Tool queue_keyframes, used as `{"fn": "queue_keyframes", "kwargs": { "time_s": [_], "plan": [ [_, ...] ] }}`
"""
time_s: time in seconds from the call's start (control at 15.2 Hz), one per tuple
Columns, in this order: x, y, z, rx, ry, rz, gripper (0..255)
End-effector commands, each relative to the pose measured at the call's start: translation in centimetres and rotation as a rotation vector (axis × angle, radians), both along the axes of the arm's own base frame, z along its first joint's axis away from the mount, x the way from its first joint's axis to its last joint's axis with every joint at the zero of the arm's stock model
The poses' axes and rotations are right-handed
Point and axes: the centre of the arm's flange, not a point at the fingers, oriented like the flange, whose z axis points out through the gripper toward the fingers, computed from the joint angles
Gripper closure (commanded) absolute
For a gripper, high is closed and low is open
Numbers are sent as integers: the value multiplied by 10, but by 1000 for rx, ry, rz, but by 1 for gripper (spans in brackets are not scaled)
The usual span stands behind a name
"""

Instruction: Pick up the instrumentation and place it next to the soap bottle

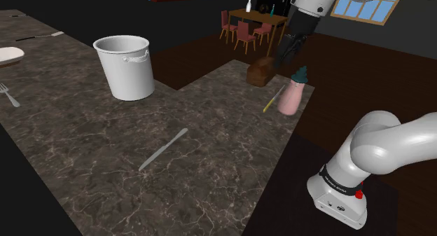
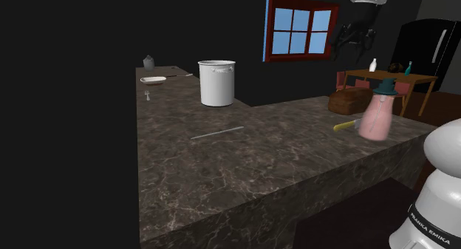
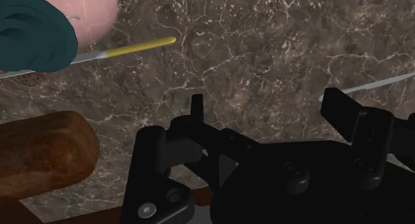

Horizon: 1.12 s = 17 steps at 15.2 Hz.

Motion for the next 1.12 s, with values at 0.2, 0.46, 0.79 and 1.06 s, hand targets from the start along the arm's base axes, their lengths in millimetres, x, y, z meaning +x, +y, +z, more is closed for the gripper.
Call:
{"fn": "queue_keyframes", "kwargs": {
  "time_s": [0.2,0.46,0.79,1.06],
  "plan": [
    [-3,35,-19,8,18,-106,0],
    [-2,83,-44,19,41,-247,0],
    [9,141,-75,33,71,-423,0],
    [23,187,-99,43,94,-564,0]
  ]
}}
